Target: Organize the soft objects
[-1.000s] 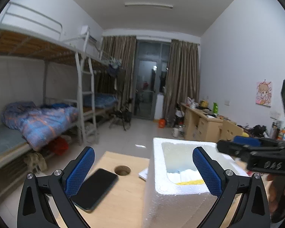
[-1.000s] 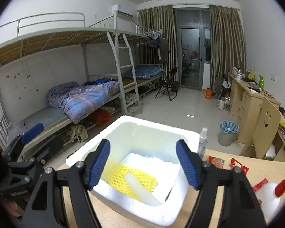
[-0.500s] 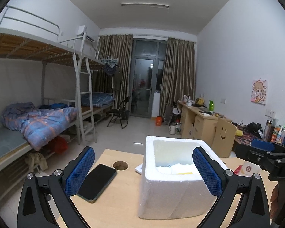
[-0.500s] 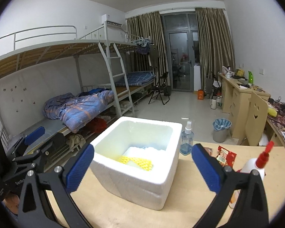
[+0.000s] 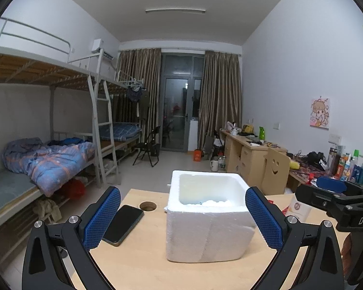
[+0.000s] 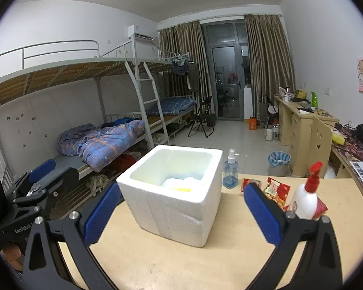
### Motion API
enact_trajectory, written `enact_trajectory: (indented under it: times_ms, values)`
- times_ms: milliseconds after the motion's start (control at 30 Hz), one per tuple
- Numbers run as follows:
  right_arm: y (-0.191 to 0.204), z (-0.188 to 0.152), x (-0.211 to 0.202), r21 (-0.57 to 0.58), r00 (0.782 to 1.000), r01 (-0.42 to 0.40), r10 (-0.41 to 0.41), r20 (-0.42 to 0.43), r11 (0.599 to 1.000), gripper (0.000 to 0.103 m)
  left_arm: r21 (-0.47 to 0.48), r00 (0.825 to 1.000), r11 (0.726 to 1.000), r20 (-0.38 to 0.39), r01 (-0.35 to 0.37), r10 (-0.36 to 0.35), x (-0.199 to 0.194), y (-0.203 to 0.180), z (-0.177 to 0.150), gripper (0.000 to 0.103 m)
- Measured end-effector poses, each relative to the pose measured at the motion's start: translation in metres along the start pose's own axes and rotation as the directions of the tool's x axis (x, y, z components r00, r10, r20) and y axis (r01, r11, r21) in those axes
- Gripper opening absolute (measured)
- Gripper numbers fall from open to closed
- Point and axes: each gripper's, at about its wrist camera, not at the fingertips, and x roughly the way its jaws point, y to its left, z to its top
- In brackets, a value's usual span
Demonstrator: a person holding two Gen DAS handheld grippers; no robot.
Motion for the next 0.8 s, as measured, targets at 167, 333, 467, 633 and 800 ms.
enact_trajectory:
  times_ms: [167,333,467,633,800]
  values:
    - [0.0,-0.008,-0.019,-0.029,1.0,0.025,-0.025,0.005,0.999,0.103,0.021,1.0,1.0,-0.011,-0.004,0.004,-0.013,-0.007,-0.001,0.103]
    - [-0.005,-0.014,-0.04,-0.011,0.999,0.035,-0.035,0.031,0.999,0.103,0.032,1.0,0.999,-0.004,0.012,-0.012,-0.029,-0.015,-0.002,0.103]
    - [-0.007,-0.021,-0.05,0.007,0.999,0.039,-0.039,0.038,0.999,0.103,0.042,0.999,0.998,-0.005,0.038,-0.038,-0.044,-0.025,-0.009,0.103]
    - [-0.006,-0.032,-0.066,0.003,0.998,0.053,-0.053,0.04,0.999,0.103,0.052,0.999,0.998,0.02,0.027,-0.028,-0.061,-0.033,-0.016,0.103]
    - [-0.002,-0.04,-0.084,0.001,0.996,0.065,-0.065,0.067,0.998,0.103,0.035,0.998,0.998,0.05,0.043,-0.045,-0.081,-0.034,-0.019,0.103]
